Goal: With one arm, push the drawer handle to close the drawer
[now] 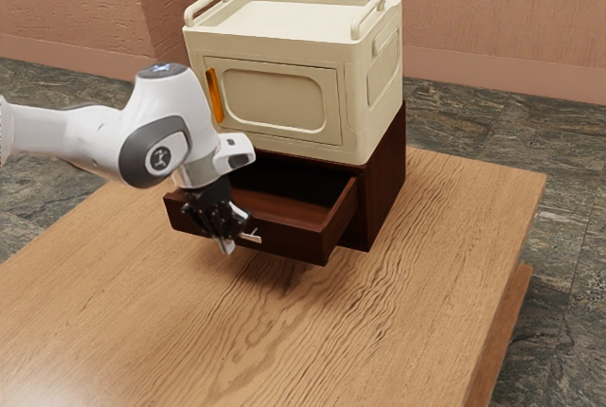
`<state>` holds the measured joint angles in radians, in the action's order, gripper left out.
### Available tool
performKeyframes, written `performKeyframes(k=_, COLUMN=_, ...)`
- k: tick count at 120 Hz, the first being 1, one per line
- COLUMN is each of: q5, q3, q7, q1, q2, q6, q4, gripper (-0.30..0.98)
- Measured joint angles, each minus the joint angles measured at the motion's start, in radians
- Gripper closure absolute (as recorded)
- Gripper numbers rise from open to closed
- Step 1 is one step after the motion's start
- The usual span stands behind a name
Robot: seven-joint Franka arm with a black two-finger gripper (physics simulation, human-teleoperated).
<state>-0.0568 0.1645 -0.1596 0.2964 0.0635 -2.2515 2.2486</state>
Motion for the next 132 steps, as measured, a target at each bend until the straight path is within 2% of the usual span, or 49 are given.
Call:
performKeyframes(k=55, q5=0.024, q3=0.03, q7=0.0, q1=-0.003, q2=-0.084, q6=-0.003, q4=-0.098, gripper=0.79)
performKeyframes(k=132, q5=0.023, q3=0.03, q7=0.002, q1=-0.001, q2=-0.22, q6=-0.012, q4=-0.262, gripper=0.79)
